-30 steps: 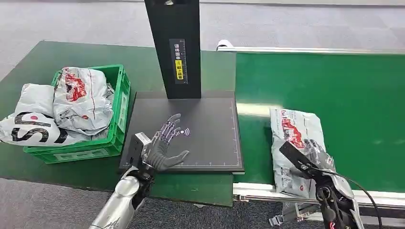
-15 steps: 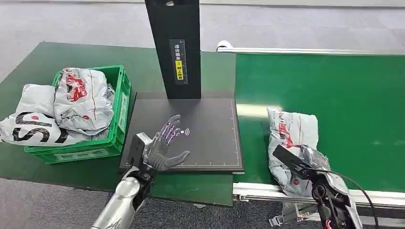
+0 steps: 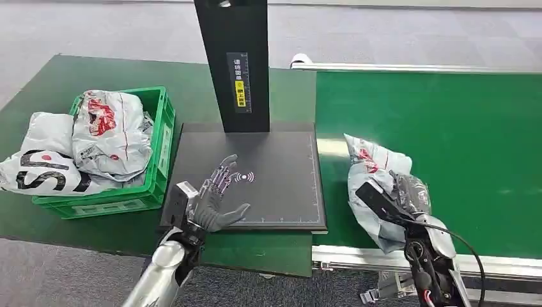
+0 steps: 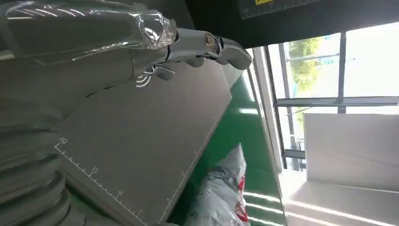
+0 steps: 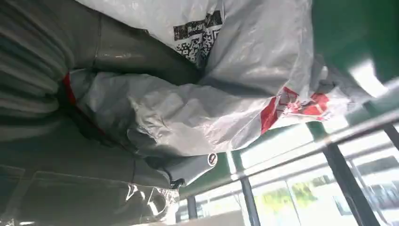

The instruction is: Moved the parcel from conveyor to table for the left to box.

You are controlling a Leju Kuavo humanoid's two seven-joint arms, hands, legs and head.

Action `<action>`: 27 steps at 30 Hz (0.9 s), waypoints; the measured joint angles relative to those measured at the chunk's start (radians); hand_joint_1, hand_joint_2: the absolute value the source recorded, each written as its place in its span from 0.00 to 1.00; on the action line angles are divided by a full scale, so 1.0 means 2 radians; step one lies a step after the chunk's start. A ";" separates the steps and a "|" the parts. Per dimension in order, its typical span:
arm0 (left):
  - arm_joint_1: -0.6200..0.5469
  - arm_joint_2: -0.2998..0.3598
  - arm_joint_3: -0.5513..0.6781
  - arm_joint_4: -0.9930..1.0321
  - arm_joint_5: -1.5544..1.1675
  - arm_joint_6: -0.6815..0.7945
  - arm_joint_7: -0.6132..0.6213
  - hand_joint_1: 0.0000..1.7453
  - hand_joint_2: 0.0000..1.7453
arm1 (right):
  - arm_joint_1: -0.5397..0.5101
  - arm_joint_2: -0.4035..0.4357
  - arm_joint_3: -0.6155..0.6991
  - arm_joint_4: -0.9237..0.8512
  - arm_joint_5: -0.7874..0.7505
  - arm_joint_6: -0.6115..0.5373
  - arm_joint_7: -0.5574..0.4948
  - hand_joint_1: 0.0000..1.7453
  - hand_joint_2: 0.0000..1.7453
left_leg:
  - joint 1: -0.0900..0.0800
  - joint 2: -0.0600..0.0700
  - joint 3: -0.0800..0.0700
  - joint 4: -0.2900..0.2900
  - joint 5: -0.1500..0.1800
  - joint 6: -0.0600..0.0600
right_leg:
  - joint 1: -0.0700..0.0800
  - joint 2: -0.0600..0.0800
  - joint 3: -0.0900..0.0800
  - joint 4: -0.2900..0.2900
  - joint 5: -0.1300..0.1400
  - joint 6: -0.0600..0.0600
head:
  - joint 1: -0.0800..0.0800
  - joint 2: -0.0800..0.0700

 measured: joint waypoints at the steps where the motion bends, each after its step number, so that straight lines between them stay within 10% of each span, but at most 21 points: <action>1: 0.000 0.000 0.000 0.000 0.001 0.000 -0.002 0.00 1.00 | 0.003 0.003 -0.001 -0.011 -0.007 -0.021 -0.010 1.00 1.00 | 0.000 0.000 0.000 0.000 0.000 0.000 | 0.000 0.000 0.000 0.000 0.000 0.000 | 0.000 0.000; 13: -0.010 -0.008 0.004 0.003 0.007 0.021 -0.017 0.00 1.00 | 0.047 0.037 -0.019 -0.118 0.055 -0.217 -0.026 1.00 1.00 | 0.000 0.001 -0.001 0.000 0.000 0.000 | 0.000 0.000 -0.001 0.000 0.000 0.000 | 0.000 0.000; 22: -0.021 -0.013 0.005 0.009 0.017 0.056 -0.040 0.00 1.00 | 0.050 0.057 -0.013 -0.150 -0.047 -0.157 -0.091 1.00 1.00 | 0.000 0.001 -0.001 0.000 0.000 0.000 | 0.000 0.001 -0.001 0.000 0.000 0.000 | 0.000 0.000; 27: -0.036 -0.014 0.002 0.009 0.020 0.073 -0.042 0.00 1.00 | 0.006 0.051 0.065 -0.085 0.034 -0.122 -0.075 1.00 1.00 | 0.000 0.001 0.000 0.000 0.000 0.000 | 0.000 0.001 -0.001 0.000 0.000 0.000 | 0.000 0.000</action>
